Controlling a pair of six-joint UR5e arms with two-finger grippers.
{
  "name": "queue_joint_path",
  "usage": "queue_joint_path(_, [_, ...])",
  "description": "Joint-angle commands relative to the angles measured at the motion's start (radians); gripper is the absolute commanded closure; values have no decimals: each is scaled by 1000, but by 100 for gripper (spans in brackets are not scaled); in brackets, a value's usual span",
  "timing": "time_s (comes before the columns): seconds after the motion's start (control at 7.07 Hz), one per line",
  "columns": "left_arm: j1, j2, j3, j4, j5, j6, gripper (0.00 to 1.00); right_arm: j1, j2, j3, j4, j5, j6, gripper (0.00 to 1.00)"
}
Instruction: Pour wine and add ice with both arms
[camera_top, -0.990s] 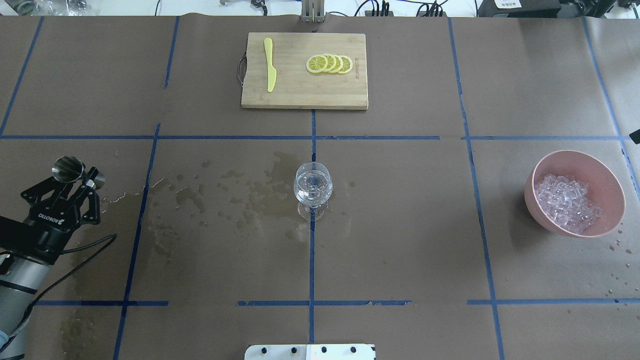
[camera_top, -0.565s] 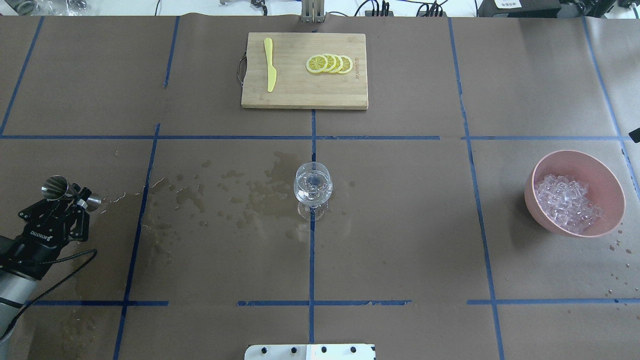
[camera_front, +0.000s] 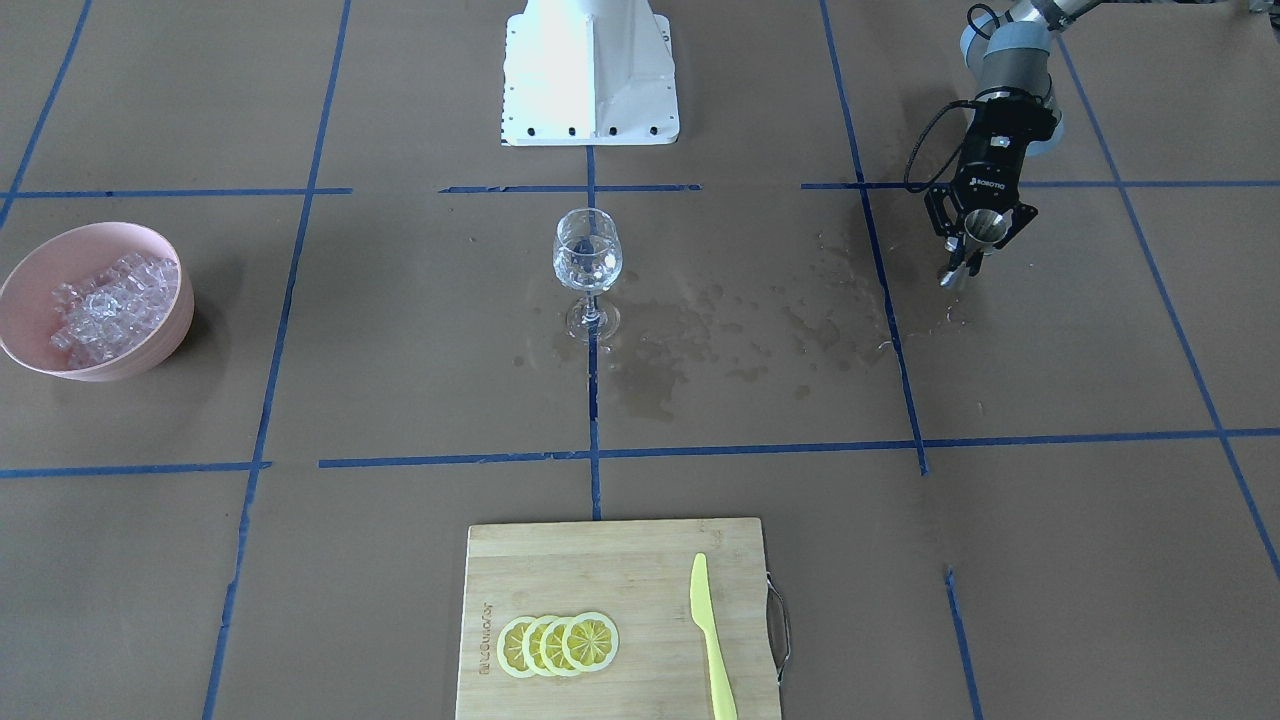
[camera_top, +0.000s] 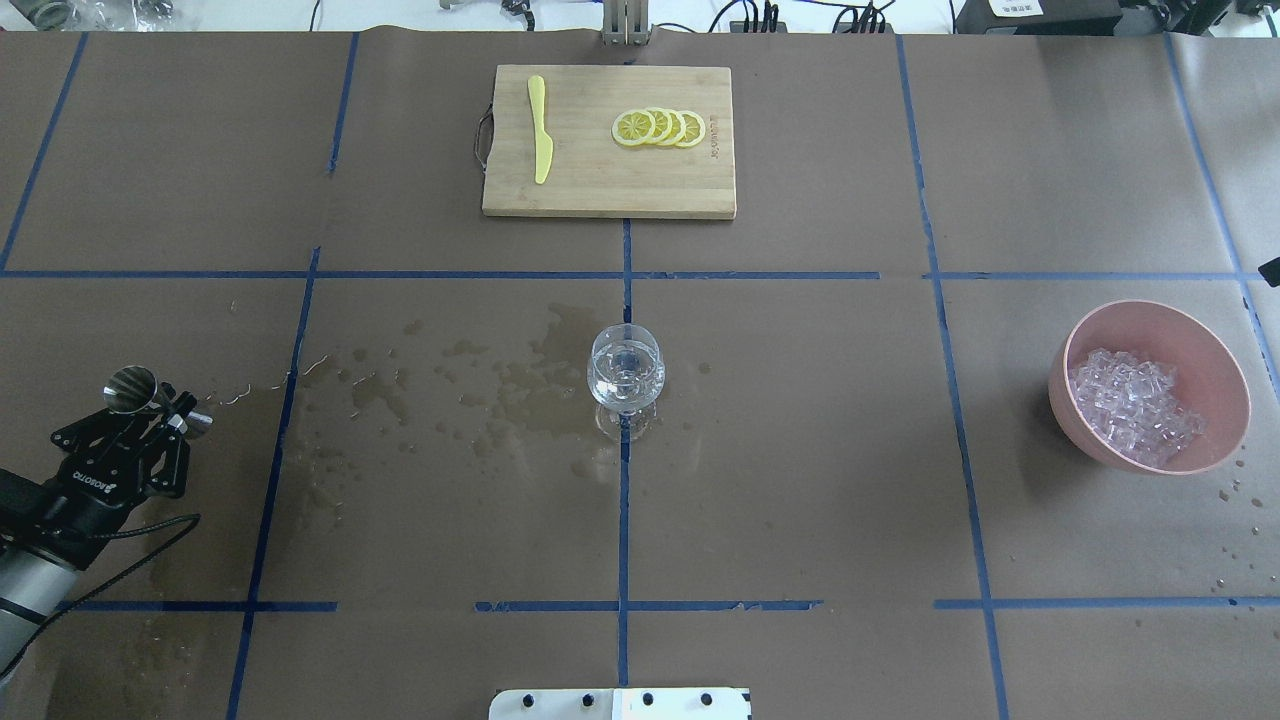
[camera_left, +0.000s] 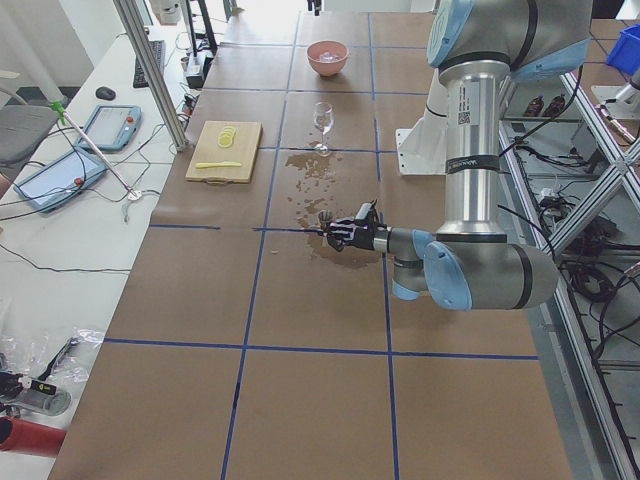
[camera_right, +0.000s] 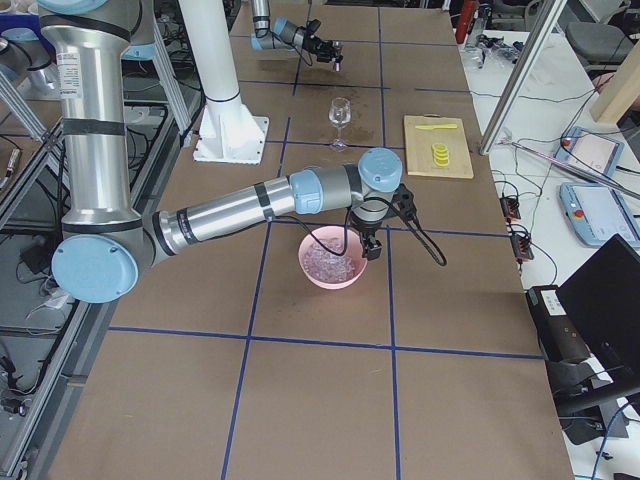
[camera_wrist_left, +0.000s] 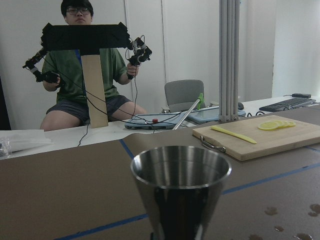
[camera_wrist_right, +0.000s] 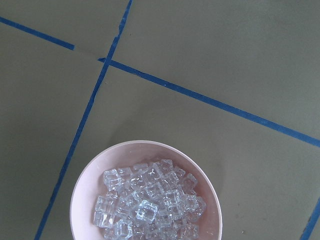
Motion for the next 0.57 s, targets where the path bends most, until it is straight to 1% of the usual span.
queue_joint_path(0.0, [0,0,2,19,-43,-116,100,0,-7,1,0,0,0,0])
queue_joint_path(0.14, [3,0,3,30,-58,-138,100,0,-7,1,0,1,0,0])
queue_joint_path(0.42, [3,0,8,33,-58,-152,100,0,-8,-1,0,1,0,0])
